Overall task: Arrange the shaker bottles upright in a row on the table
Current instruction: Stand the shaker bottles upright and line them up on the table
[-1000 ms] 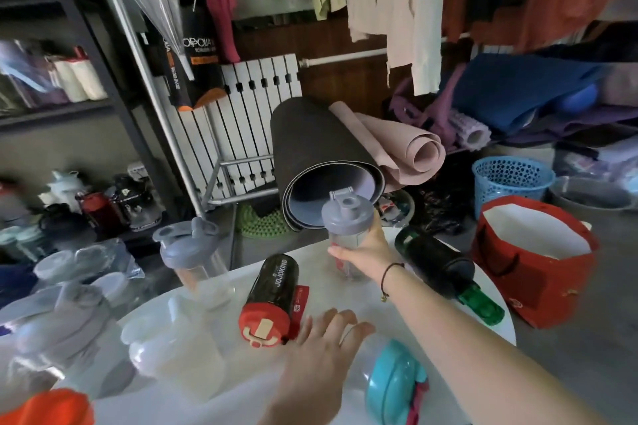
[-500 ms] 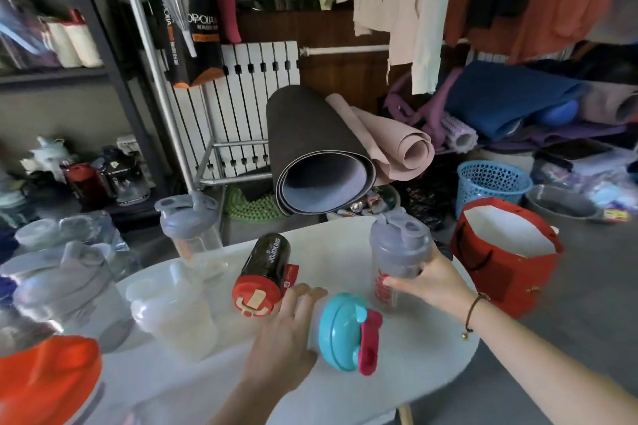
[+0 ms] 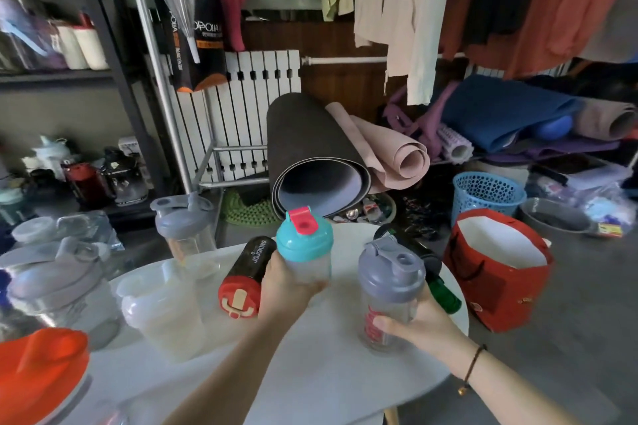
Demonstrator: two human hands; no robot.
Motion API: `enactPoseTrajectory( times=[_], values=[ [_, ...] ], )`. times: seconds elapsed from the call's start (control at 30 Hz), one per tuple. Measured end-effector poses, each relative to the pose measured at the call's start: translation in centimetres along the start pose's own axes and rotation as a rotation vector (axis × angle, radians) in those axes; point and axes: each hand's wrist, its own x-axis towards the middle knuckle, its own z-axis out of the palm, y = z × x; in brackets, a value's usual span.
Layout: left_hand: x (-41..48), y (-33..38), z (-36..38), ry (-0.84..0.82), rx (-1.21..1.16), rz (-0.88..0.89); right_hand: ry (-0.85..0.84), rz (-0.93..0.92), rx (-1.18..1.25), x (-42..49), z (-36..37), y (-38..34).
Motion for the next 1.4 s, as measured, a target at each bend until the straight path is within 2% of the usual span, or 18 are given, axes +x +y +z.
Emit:
enactPoseTrajectory(
  times=[0.17, 0.3, 0.4, 0.53, 0.63, 0.73, 0.93, 1.03, 1.17, 1.4],
  values=[
    [6.1, 3.1, 1.9, 0.007, -0.084, -0.070, 0.027, -0.047, 0.037, -0.1, 0.5, 1.3],
    [9.4, 3.2, 4.2, -0.008, -0.061, -0.097, 0.027, -0.147, -0.044, 0.5, 0.8, 1.7],
    [9.8, 1.6, 6.2, -0.005, -0.039, -0.115, 0.024, -0.109, 0.011, 1.1, 1.3, 1.9],
    [9.0, 0.9, 7.7, 0.032, -0.003, -0.062, 0.037, -0.082, -0.077, 1.6, 1.8, 1.4],
    [8.6, 1.4, 7.6, 0.057, 0.067, -0.035, 0.089, -0.046, 0.027, 2.1, 2.7, 1.4],
    [8.1, 1.6, 7.6, 0.069, 0.074, -0.038, 0.133, -0.039, 0.017, 2.3, 3.5, 1.4],
    [7.7, 0.9, 7.4, -0.037, 0.101, -0.090, 0.110, 0.018, 0.049, 1.9, 3.3, 1.3],
    [7.6, 0.9, 6.5, -0.098, 0.027, -0.131, 0.097, 0.012, 0.070, 1.4, 3.6, 0.4],
    [7.7, 2.3, 4.9, -0.149, -0.311, -0.167, -0.001, 0.018, 0.101, 0.0, 4.7, -1.3],
    [9.5, 2.4, 3.6, -0.174, -0.350, -0.049, -0.098, -0.046, 0.020, -1.1, 5.1, -2.5]
  ],
)
